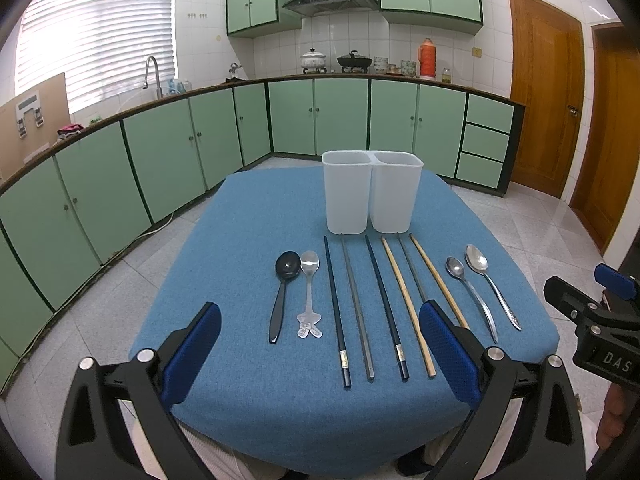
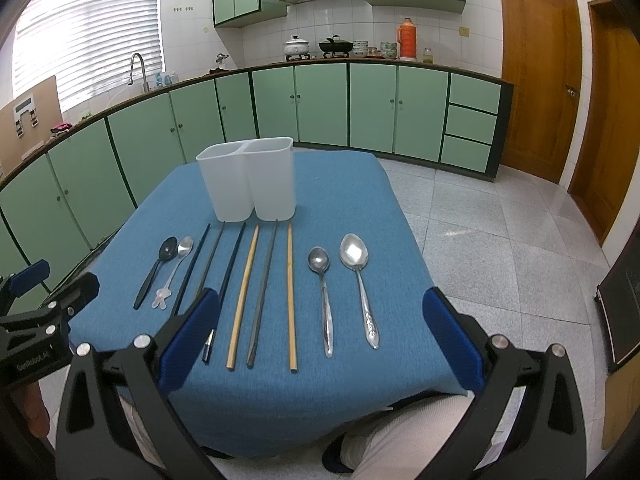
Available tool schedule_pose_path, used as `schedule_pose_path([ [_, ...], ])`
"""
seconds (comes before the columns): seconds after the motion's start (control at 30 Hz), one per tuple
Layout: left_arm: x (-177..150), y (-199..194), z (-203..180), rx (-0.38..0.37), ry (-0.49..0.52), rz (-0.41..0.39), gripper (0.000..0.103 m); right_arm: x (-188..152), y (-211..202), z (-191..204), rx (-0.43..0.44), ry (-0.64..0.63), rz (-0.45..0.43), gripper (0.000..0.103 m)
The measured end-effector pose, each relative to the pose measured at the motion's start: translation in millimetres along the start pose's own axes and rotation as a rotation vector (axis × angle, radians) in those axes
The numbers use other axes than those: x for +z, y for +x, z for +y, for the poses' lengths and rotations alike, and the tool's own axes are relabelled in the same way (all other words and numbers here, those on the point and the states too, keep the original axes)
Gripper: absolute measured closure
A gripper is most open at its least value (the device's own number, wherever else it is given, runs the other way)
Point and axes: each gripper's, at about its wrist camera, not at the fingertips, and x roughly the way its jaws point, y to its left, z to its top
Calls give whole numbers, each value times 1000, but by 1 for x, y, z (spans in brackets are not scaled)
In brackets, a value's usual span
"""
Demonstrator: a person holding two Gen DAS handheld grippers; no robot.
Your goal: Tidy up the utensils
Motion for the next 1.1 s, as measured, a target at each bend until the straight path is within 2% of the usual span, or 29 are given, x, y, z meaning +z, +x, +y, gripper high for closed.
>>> schedule_pose_path([
  [0.23,0,23,19,44,-24,19,6,8,13,-11,-37,15,-16,5],
  [0.37,1,54,43,106,-40,63,6,15,37,-23,-76,50,8,5],
  [0.6,11,119,70,136,-41,144,6,21,81,-36,-113,65,38,5],
  [0.87,17,195,76,115,-2,261,12,25,117,-41,-139,73,70,5],
  [0.93,17,206,76,107,1,282,17,26,126,-41,-140,76,74,5],
  [1.1,18,223,77,88,8,303,18,27,137,-39,-146,65,84,5],
])
